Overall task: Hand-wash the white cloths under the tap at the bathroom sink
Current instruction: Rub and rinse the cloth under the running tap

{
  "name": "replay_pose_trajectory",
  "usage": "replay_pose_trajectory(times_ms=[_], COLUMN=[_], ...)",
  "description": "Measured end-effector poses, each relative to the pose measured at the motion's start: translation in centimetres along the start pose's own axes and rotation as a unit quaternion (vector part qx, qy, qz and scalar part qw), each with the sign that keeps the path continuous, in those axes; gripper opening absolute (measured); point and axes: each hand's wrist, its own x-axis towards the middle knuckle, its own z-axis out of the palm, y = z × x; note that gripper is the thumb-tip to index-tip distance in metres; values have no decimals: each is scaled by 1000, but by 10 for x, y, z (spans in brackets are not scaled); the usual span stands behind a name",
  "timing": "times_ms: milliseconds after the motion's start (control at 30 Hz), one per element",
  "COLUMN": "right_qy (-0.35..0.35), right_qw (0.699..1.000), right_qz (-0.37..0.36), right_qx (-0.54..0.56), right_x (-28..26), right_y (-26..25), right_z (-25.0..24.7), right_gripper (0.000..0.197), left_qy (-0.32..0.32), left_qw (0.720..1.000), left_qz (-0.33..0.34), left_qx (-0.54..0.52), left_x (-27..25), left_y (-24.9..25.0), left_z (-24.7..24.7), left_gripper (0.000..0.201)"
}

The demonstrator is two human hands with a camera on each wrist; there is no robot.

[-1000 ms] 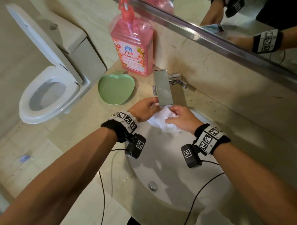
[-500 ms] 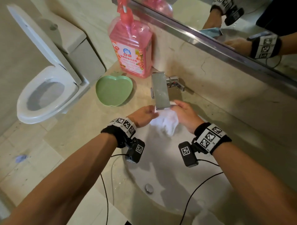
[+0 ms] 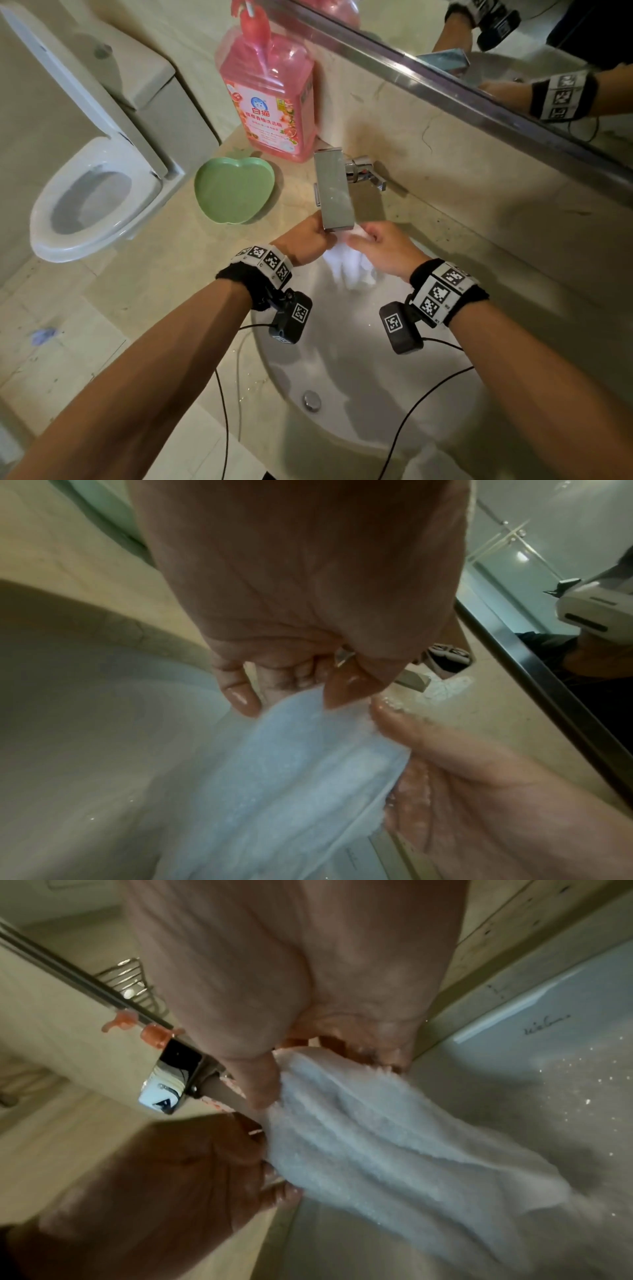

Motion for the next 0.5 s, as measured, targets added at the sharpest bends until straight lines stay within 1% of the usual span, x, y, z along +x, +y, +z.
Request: replay_pose_trajectory(times_ms=[67,100,167,200,233,300,367,433,467,500], right_qy=[4,8,23,33,39,49,51,27,9,-5], right_qw=[999,997,990,986,980,970,977,991,996,999], right_qz=[-13,-20,-29,-25,-18,-4,-6,-15,-16,-16], right_qx=[42,72,134,163,196,238,207,132,90,44], right_x=[1,1,0,0,-1,-2,-6,-9,-10,-9], right_y=[-2,-3,-6,-6,-6,-5,-3,-1,1,1], right_z=[-1,-3,-7,-11,-15,-21,-23,-18,-14,-11], right_gripper=[27,22,14,20,26,28,22,30,30,27], left_qy=[-9,-12,-10,-1,10,23,25,22,20,21], left_qw=[999,997,992,989,987,990,995,997,997,998], left_qz=[-31,-48,-49,-40,-36,-33,-22,3,11,9], left_qx=[24,50,117,144,156,135,93,77,73,64], left_x=[-1,-2,-2,-2,-3,-4,-4,-3,-3,-2], left_y=[-7,-12,-24,-29,-30,-25,-14,-2,3,5], left_z=[1,2,5,6,6,4,3,6,8,9], left_gripper=[50,47,30,23,20,23,28,32,33,35])
